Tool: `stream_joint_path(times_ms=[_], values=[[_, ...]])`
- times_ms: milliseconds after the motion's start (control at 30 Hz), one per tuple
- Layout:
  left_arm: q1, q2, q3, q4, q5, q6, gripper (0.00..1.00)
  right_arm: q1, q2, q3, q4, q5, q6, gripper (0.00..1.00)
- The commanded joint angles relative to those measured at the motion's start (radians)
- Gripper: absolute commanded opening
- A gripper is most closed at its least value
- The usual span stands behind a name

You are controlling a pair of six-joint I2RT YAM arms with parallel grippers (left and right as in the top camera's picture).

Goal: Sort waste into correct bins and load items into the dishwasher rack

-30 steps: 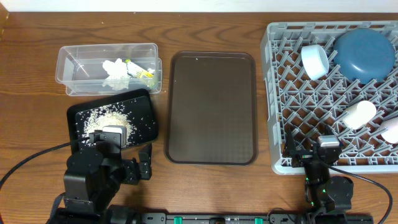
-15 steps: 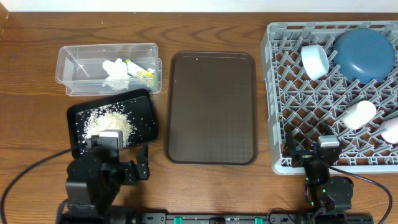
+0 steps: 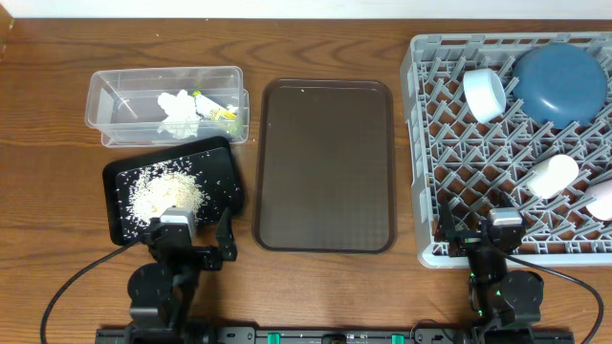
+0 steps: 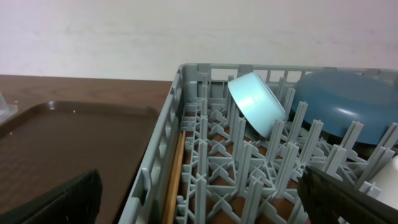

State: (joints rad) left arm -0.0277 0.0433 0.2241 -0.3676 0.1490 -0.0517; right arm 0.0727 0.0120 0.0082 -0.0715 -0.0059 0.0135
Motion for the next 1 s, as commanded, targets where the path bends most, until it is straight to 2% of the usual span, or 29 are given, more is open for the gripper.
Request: stream_joint_path(times_ms=[0,167,300,467,633,967], values=[[0.005,-0.035,-0.066,0.110,-0.031,0.006,1.00,0.007,-0.005,-0.003,-0.003,0.010,-0.011,0.99],[0.005,-0.042,-0.169,0.353,-0.085,0.006,1.00,0.007,-0.005,-0.003,-0.003,0.010,-0.011,0.99],[0.005,-0.042,-0.220,0.480,-0.127,0.023,1.00,0.007,-0.005,-0.003,-0.003,0.009,-0.011,0.99],[0.005,-0.042,-0.220,0.461,-0.135,0.104,1.00,0.007,-0.005,-0.003,-0.003,0.009,-0.011,0.99],[0.005,-0.042,-0.220,0.293,-0.132,0.038,1.00,0.007,-0.005,-0.003,-0.003,0.009,-0.011,0.99],[0.004,-0.039,-0.220,0.297,-0.132,0.032,1.00,0.007,-0.005,-0.003,-0.003,0.010,-0.011,0.99]])
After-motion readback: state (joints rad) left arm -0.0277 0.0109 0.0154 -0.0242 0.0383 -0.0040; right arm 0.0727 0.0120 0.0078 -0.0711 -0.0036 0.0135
